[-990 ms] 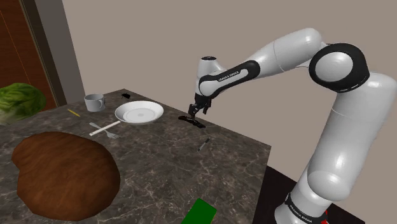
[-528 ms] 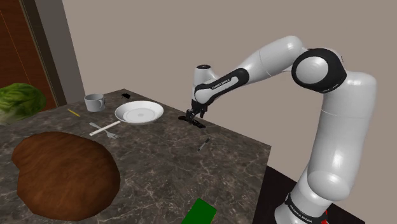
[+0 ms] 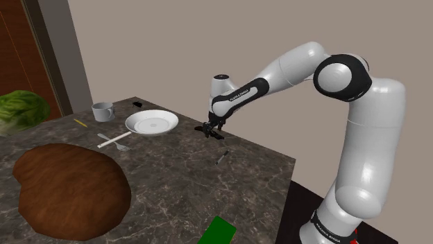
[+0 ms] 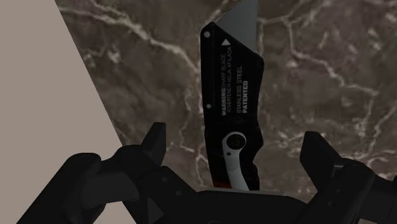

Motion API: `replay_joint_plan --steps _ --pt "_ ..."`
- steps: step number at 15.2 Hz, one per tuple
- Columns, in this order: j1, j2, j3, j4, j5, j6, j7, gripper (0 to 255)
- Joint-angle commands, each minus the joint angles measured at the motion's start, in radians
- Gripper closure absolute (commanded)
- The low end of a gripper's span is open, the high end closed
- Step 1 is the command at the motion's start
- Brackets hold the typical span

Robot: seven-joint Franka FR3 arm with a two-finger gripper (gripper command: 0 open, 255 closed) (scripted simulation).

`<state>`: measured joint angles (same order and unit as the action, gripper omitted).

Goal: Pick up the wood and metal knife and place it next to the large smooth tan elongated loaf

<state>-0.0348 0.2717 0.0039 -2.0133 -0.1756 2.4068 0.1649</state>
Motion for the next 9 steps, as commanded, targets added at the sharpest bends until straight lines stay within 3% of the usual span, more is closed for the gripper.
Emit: replay_joint_plan --steps 1,2,3,9 --pt "0.0 0.0 0.0 0.0 0.0 0.0 0.0 0" --pt "0.0 0.0 0.0 0.0 0.0 0.0 0.0 0" --pt "0.0 0.0 0.0 0.0 0.0 0.0 0.0 255" --pt "-0.001 -0.001 0.0 0.001 0.001 -0.002 -0.001 255"
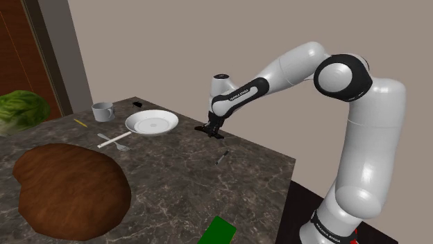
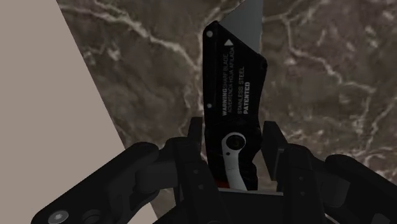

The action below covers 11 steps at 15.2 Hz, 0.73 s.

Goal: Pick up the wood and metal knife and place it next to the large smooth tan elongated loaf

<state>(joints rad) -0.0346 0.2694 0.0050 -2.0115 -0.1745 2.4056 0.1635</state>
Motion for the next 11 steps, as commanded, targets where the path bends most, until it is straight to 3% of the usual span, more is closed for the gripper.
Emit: replay_joint_plan --steps 1,11 --pt "-0.001 0.001 -0.001 -0.001 0.0 -0.001 -0.001 255" --pt "-0.001 -0.055 0.003 0.035 0.013 -0.092 -0.017 255"
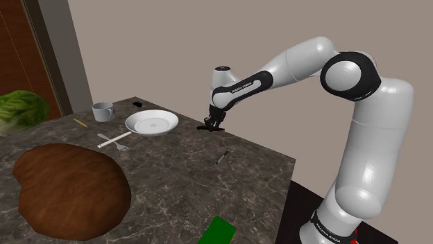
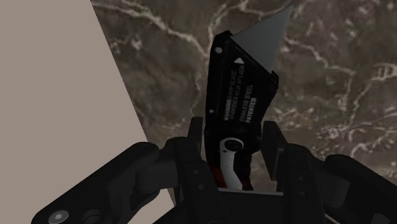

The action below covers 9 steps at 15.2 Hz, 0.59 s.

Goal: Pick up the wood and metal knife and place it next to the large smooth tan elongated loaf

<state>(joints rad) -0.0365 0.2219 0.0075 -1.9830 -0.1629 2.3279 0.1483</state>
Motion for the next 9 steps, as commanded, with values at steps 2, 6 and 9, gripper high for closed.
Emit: replay_joint_plan --steps 2,6,9 --pt "0.0 -0.02 0.002 0.018 0.005 -0.038 -0.006 255" --pt "0.0 -0.043 0.003 0.043 0.011 -0.086 -0.014 255" --pt "0.001 -0.058 0.004 0.065 0.015 -0.122 -0.02 255"
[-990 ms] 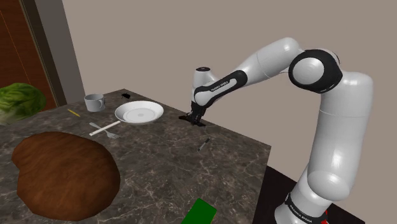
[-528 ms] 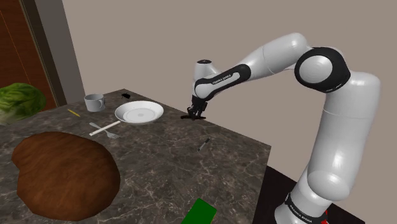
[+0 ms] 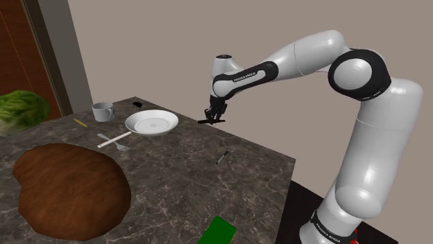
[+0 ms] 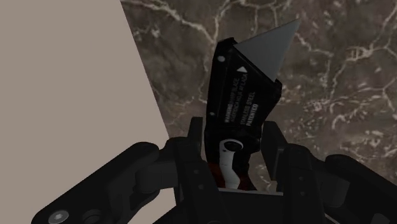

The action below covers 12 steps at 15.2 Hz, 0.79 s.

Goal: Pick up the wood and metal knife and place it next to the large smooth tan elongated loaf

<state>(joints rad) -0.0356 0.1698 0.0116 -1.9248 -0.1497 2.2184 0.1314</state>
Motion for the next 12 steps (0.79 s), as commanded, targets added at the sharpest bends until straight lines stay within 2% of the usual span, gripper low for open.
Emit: replay_joint_plan --steps 1,12 --pt "0.0 -0.011 0.0 0.014 0.003 -0.025 -0.005 255" --pt "0.001 -0.05 0.003 0.113 0.015 -0.162 -0.024 255"
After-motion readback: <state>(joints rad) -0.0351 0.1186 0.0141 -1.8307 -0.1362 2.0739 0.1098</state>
